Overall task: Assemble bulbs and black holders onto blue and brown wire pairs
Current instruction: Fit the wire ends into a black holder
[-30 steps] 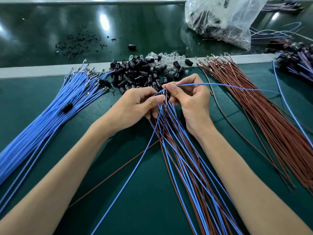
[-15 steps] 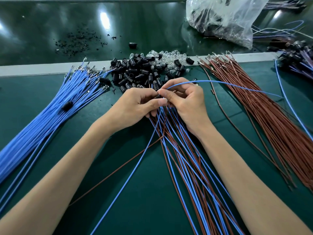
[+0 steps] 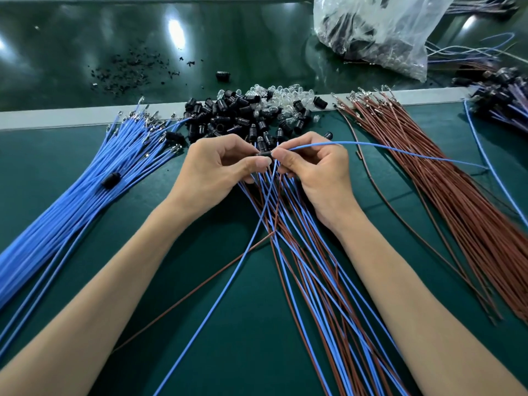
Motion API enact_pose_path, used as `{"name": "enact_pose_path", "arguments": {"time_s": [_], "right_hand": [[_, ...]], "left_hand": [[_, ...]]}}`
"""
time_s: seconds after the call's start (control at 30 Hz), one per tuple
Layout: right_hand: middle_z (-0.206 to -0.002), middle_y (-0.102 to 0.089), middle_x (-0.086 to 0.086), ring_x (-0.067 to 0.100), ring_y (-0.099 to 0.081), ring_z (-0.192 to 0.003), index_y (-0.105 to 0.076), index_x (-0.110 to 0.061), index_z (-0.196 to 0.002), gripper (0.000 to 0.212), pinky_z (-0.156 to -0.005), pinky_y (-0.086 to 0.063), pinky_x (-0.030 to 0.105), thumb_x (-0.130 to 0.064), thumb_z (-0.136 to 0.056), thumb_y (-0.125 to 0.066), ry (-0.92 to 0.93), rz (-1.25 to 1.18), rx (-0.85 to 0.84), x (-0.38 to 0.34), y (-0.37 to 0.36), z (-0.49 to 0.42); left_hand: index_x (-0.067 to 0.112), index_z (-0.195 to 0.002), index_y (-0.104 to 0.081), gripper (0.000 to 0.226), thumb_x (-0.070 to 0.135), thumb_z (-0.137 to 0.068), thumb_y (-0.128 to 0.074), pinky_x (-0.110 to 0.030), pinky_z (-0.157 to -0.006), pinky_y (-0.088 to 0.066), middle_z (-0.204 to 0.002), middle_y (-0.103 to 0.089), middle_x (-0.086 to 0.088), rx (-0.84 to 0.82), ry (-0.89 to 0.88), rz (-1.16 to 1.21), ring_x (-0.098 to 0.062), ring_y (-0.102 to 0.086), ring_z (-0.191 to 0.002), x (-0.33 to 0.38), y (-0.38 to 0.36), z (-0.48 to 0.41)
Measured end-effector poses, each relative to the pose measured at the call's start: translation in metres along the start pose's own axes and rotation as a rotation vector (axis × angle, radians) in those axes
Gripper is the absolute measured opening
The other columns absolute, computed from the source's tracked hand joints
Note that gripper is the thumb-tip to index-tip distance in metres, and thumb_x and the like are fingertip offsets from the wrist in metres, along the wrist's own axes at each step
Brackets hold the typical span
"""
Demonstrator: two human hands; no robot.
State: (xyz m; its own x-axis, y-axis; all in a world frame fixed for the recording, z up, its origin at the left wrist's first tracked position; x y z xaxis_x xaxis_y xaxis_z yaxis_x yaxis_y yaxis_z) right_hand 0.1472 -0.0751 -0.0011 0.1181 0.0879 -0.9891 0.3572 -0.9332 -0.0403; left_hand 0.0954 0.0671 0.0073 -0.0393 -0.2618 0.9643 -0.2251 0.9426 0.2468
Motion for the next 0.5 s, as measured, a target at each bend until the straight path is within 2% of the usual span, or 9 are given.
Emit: {"name": "enact_pose_path", "arguments": {"time_s": [0.1,0.2,0.3,0.37,0.43,0.5], "right_hand": [[-0.062,-0.068,-0.005,0.006,-0.062,-0.057,-0.068,-0.025,-0.065,0.026,-0.058,-0.05,0.016,-0.004,-0.078,-0.075,-0.001,-0.009,0.001,0.0009,-0.0004,-0.0004],[-0.061,-0.067,-0.006,0.007,-0.061,-0.057,-0.07,-0.031,-0.065,0.022,-0.06,-0.051,0.022,-0.012,-0.076,-0.075,0.014,0.021,0.054,0.0011,0.0036,-0.001],[-0.063,-0.068,-0.005,0.008,-0.063,-0.059,-0.071,-0.032,-0.066,0.019,-0.062,-0.053,0.024,-0.016,-0.075,-0.075,-0.001,0.001,0.087,0.0036,0.0071,-0.0015],[-0.063,-0.068,-0.006,0.008,-0.062,-0.06,-0.071,-0.031,-0.065,0.016,-0.062,-0.052,0.025,-0.018,-0.074,-0.075,-0.015,0.023,0.089,0.0054,0.0071,-0.0014],[-0.065,-0.066,-0.008,0.007,-0.06,-0.061,-0.07,-0.029,-0.064,0.015,-0.063,-0.049,0.025,-0.02,-0.075,-0.075,-0.018,0.079,0.087,0.0055,0.0067,-0.0015],[-0.072,-0.063,-0.011,0.007,-0.057,-0.063,-0.067,-0.027,-0.065,0.018,-0.063,-0.046,0.024,-0.016,-0.078,-0.075,0.001,0.138,0.088,0.0037,0.0071,-0.0016]], "left_hand": [[0.012,-0.084,-0.071,0.015,0.022,-0.073,-0.075,-0.023,-0.068,-0.058,-0.075,-0.072,-0.003,0.022,-0.01,-0.004,-0.01,-0.066,-0.064,0.0013,0.0013,0.0003],[0.018,-0.085,-0.07,0.018,0.025,-0.069,-0.074,-0.021,-0.071,-0.057,-0.075,-0.072,-0.003,0.011,-0.008,-0.002,-0.01,-0.066,-0.065,0.0027,-0.0006,0.002],[0.025,-0.083,-0.069,0.013,0.021,-0.072,-0.075,-0.015,-0.068,-0.054,-0.069,-0.072,0.007,0.007,-0.014,-0.003,-0.005,-0.065,-0.062,0.0029,-0.002,0.0024],[0.023,-0.083,-0.07,0.01,0.021,-0.074,-0.074,-0.02,-0.069,-0.056,-0.073,-0.074,0.004,0.022,-0.006,0.006,-0.009,-0.067,-0.065,0.0009,-0.0014,0.0025],[0.017,-0.087,-0.072,0.017,0.028,-0.073,-0.073,-0.027,-0.074,-0.057,-0.079,-0.075,-0.005,0.023,0.002,0.001,-0.015,-0.067,-0.069,-0.0004,-0.0011,0.0029],[0.016,-0.089,-0.073,0.022,0.031,-0.073,-0.072,-0.026,-0.074,-0.057,-0.079,-0.075,-0.005,0.001,0.009,0.006,-0.013,-0.066,-0.069,-0.0019,-0.0014,0.0033]]}}
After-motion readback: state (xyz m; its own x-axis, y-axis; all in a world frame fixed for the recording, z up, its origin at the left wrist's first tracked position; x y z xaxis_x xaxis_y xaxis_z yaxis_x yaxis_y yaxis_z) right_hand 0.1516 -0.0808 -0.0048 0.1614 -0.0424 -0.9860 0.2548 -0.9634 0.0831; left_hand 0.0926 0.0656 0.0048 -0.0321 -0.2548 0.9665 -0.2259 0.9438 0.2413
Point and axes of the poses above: each hand's wrist, its own z-axis away from the middle knuckle, its own y-axis out of the back of the hand, x = y × z, the point moved 8 cm from there along -z, towards the middle knuckle
